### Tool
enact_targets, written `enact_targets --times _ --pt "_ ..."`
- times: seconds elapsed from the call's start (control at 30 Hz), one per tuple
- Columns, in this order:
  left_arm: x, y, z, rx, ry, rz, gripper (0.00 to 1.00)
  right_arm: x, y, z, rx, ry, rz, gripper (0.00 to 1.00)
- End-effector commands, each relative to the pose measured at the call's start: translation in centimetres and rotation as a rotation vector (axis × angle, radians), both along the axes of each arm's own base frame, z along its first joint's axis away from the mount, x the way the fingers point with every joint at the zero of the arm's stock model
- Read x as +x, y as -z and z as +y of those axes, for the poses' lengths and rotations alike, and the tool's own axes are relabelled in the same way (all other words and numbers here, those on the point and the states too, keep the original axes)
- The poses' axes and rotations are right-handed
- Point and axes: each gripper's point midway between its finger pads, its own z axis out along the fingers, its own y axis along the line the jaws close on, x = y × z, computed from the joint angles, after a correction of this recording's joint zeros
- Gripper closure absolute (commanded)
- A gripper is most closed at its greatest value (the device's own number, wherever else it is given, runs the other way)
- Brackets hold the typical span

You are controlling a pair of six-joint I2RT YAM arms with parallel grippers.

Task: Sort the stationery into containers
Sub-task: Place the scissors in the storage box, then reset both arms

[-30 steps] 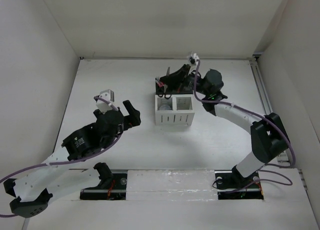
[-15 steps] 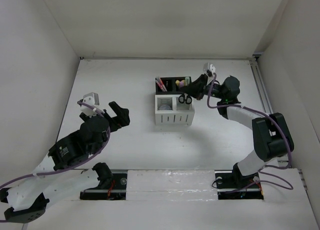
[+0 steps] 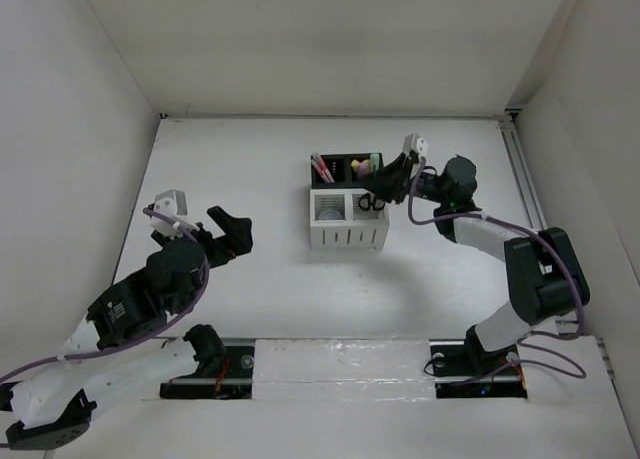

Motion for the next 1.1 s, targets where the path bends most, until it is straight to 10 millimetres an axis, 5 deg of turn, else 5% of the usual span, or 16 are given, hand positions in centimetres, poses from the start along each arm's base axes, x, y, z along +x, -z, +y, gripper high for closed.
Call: enact_targets --times 0.0,0.03,0.07,0.27,0.3,0.37,0.4,0.43,0.47,0.53,0.6,0.63,0.7,0.77,0.87,1.07 --pt "0.2 -0.6 -0.1 -0.011 0.0 -0.026 0.0 0.2 -0.7 0.2 -0.004 0.002 -0.069 0.59" --pt "0.2 -0.6 -0.1 -0.011 0.0 -0.026 0.0 -0.1 -0.7 0.6 -0.004 -0.009 -0.069 0.39" --pt "0.2 -0.6 -0.1 -0.011 0.0 -0.026 0.0 -0.3 -0.6 0.9 0.002 -0.008 -0.063 0.0" --pt "0.5 0.0 -0.3 0.014 -0.012 -0.006 0.0 -2.1 -5.0 0.8 0.053 0.041 -0.141 0.0" --pt "0.5 0.0 -0.4 0.006 -0.015 -0.005 0.0 -1.7 -5.2 0.9 0.057 0.103 -0.094 0.0" --pt "0.5 0.1 -0.1 0.005 -0.026 -0.001 0.0 -2.2 -9.0 0.1 0.076 0.208 -0.149 0.0" --pt "0.6 0.4 0.0 0.015 -0.04 0.007 0.0 -0.9 -8.4 -1.1 0.045 0.357 -0.072 0.0" --pt "0.6 0.1 0.0 0.008 -0.04 0.002 0.0 -1.8 -9.8 -0.6 0.044 0.39 -0.08 0.0" --pt "0.6 0.5 0.2 0.024 -0.056 0.016 0.0 -3.1 -12.3 -1.5 0.07 0.441 -0.114 0.0" --pt "0.7 0.5 0.6 0.021 -0.09 0.019 0.0 -3.4 -12.4 -3.7 0.077 0.628 -0.018 0.0" --pt "0.8 0.4 1.4 0.036 -0.136 0.031 0.0 -5.1 -14.9 -6.6 0.17 0.75 0.057 0.0" --pt "0.7 0.2 1.7 0.009 -0.161 0.031 0.0 -5.5 -13.2 -7.9 0.119 0.837 0.131 0.0" --pt "0.6 0.8 2.5 0.043 -0.21 0.065 0.0 -7.4 -14.6 -10.3 0.157 0.916 0.185 0.0" --pt "0.6 -0.3 3.5 0.024 -0.26 0.048 0.0 -8.8 -12.7 -12.0 0.081 0.997 0.258 0.0" --pt "0.1 -2.2 4.9 -0.011 -0.302 0.024 0.0 -11.0 -12.7 -15.2 0.017 1.086 0.287 0.0" --pt "-1.5 -6.1 8.0 -0.132 -0.333 -0.059 0.0 -16.1 -15.3 -20.4 0.057 1.13 0.284 0.0"
